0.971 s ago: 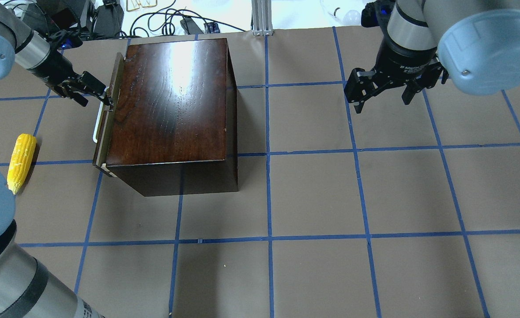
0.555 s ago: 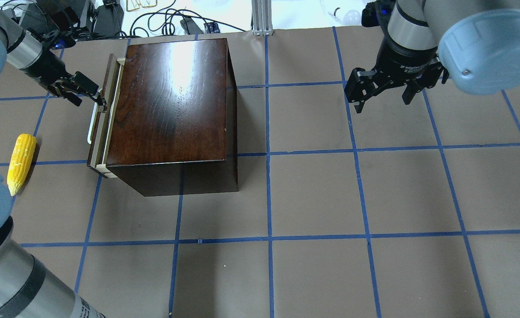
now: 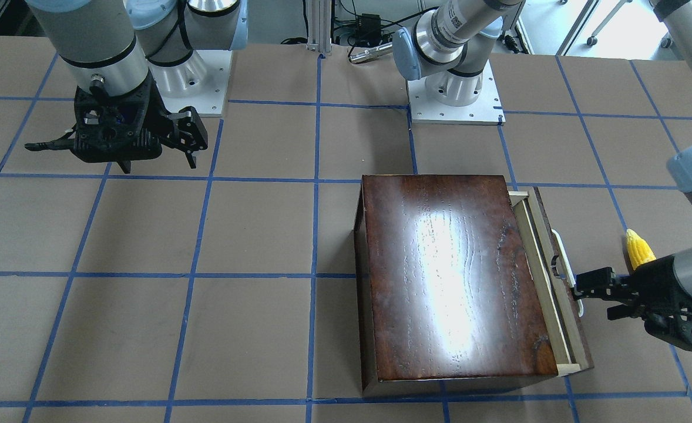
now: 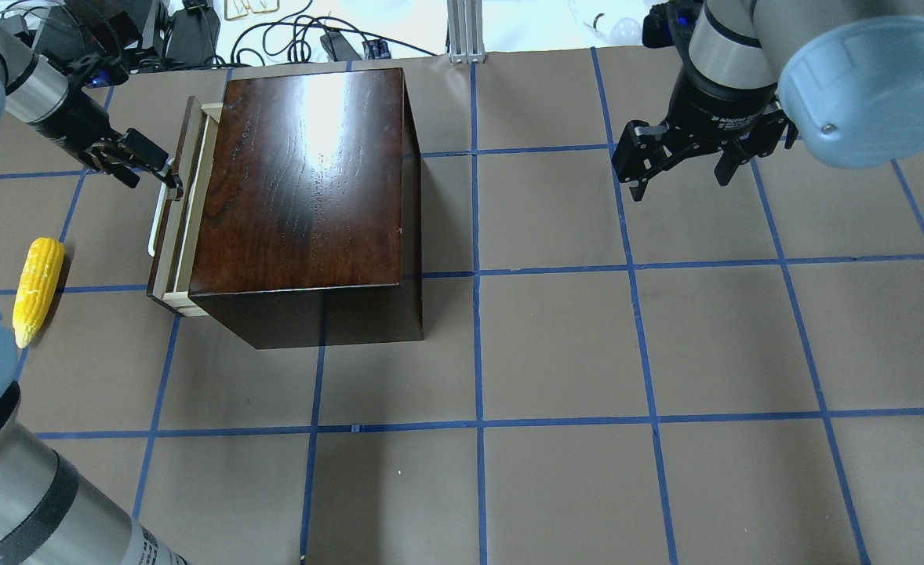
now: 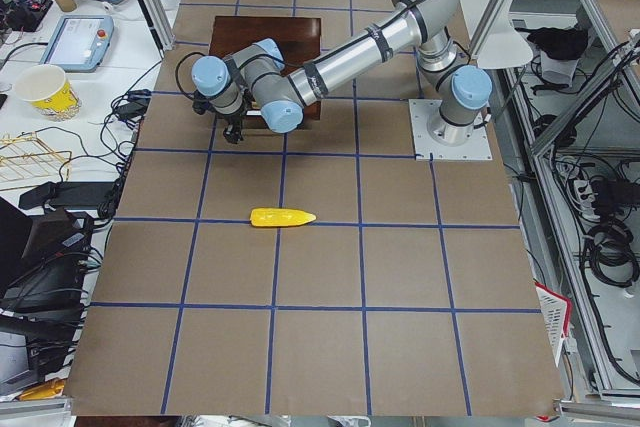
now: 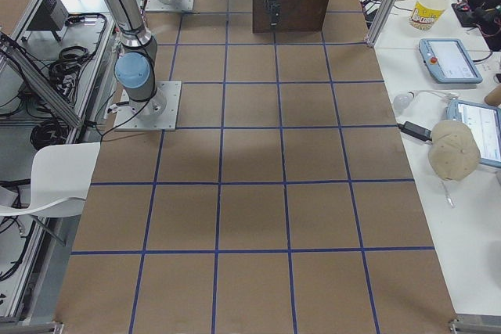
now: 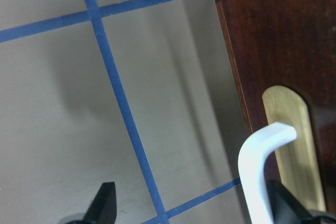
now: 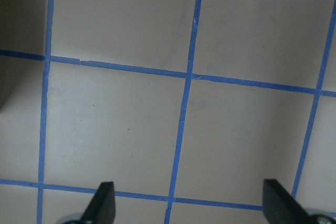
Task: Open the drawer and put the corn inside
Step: 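Pull the drawer outward from the cabinet with the left gripper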
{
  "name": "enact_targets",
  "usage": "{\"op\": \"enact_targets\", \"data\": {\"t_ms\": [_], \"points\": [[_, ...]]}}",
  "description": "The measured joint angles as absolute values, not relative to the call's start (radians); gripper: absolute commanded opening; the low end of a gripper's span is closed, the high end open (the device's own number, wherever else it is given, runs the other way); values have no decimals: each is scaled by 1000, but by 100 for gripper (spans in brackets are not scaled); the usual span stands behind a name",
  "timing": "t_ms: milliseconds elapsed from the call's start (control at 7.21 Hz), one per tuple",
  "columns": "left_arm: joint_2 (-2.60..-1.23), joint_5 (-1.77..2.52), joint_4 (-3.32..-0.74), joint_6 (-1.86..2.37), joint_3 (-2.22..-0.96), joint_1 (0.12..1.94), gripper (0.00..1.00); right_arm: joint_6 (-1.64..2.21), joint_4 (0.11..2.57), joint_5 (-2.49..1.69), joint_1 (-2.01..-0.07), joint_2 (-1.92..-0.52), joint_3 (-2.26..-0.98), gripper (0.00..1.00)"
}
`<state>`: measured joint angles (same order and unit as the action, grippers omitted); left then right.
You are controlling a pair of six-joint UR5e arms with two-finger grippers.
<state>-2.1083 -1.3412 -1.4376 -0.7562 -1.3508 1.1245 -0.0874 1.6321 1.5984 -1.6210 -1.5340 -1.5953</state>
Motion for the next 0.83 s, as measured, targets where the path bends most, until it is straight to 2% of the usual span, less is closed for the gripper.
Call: {"op": "enact_targets", "data": {"t_ms": [832], "points": [[-2123, -1369, -1436, -825, -1327, 1086, 100, -87, 1632, 1598, -1621, -1536, -1595, 100]]}}
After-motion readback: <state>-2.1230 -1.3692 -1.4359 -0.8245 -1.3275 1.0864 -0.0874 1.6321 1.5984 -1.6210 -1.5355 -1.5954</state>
